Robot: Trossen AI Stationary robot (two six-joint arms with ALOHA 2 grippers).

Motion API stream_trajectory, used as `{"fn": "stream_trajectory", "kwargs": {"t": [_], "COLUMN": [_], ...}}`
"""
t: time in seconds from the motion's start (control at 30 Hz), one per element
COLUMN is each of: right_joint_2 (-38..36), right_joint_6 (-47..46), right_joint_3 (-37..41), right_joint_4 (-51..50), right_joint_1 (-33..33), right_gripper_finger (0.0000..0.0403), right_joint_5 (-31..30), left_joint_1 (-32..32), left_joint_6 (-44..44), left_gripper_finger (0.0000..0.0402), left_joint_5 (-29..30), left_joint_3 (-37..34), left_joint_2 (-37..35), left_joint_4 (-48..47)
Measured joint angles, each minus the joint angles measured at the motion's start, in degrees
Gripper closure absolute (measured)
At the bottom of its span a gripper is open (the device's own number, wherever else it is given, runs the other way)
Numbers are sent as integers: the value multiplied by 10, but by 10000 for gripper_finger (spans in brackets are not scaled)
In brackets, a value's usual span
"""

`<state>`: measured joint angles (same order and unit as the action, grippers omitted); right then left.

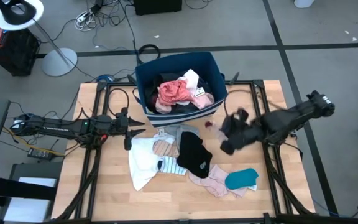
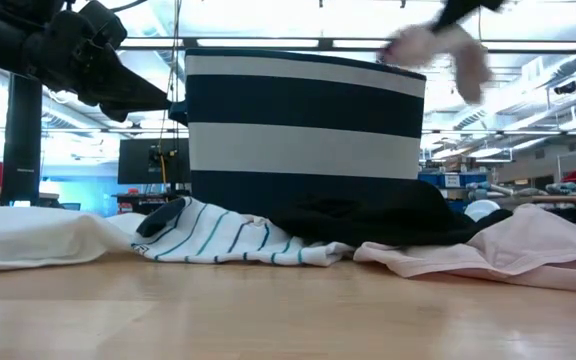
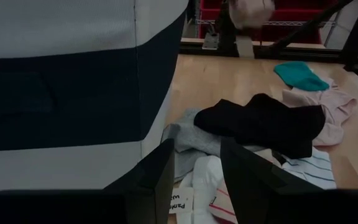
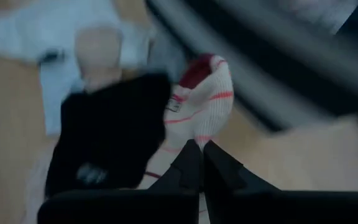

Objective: Sort clothes
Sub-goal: Put the right brown patterned sock into the blue laundry bin

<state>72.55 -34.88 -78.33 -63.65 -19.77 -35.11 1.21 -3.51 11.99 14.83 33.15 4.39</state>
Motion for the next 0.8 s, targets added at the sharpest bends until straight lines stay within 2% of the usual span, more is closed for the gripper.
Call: {"fn": "stream_trajectory", "kwargs": {"t": [0.27, 0.43, 0.5, 0.6, 0.8], "right_joint_2": [35, 42, 42, 45, 65], "right_joint_6": [278, 392, 411, 410, 335], "right_joint_3": [-152, -194, -195, -192, -149], "right_joint_4": [104, 214, 248, 247, 196], "right_joint_1": [120, 209, 246, 300, 376], "right_gripper_finger": [401, 401, 401, 400, 398], "right_joint_5": [2, 7, 33, 80, 113], "left_joint_1": [0, 0, 0, 0, 0], "left_joint_6": [1, 1, 1, 2, 2], "left_gripper_finger": [265, 265, 265, 265, 265], "left_joint_5": [0, 0, 0, 0, 0], "left_joint_3": [0, 0, 0, 0, 0], "left_joint_2": [0, 0, 0, 0, 0], "left_joint_4": [0, 0, -1, -1, -1]}}
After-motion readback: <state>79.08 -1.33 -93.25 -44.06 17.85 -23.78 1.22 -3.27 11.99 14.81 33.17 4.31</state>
